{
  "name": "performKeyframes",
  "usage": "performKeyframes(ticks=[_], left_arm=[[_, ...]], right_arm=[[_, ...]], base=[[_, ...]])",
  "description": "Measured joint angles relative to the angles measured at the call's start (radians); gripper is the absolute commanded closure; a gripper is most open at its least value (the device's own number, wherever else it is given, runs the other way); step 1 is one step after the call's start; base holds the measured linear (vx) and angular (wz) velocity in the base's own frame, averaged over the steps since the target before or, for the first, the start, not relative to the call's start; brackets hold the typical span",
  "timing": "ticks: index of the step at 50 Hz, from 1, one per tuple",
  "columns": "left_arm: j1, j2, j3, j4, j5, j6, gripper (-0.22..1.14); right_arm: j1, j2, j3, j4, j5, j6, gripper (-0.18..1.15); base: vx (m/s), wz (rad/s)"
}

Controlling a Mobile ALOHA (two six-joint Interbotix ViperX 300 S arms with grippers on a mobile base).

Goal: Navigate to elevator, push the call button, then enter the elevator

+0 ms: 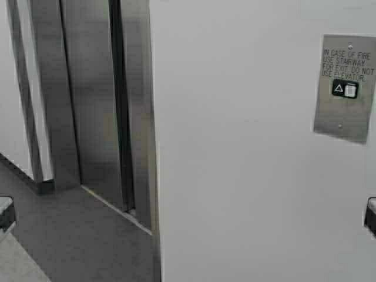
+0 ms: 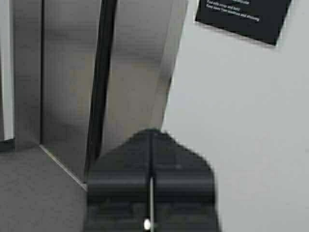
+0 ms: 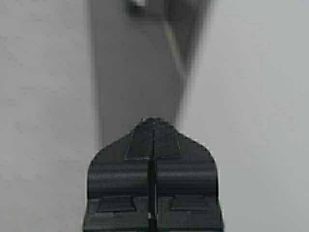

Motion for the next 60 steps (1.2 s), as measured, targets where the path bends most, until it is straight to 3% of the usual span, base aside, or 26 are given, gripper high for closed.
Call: performKeyframes(ticks=[11,30,60], left_arm=[[0.0,0.0,0.003,0.0,-0.009,0.008,0.89],[0.0,0.0,0.003,0.0,-0.011,0.023,0.89],[0.0,0.002,0.006,0.0,-0.034,0.028,0.89]], right_arm=[[-0.023,0.04,0.041,0.044,-0.172,0.002,0.91],[-0.072,0.081,0.048,0.051,-0.224,0.002,0.91],[-0.072,0.101,0.077,0.051,-0.279,0.002,0.91]], base=[[0.0,0.1],[0.05,0.28],[0.14,0.68]])
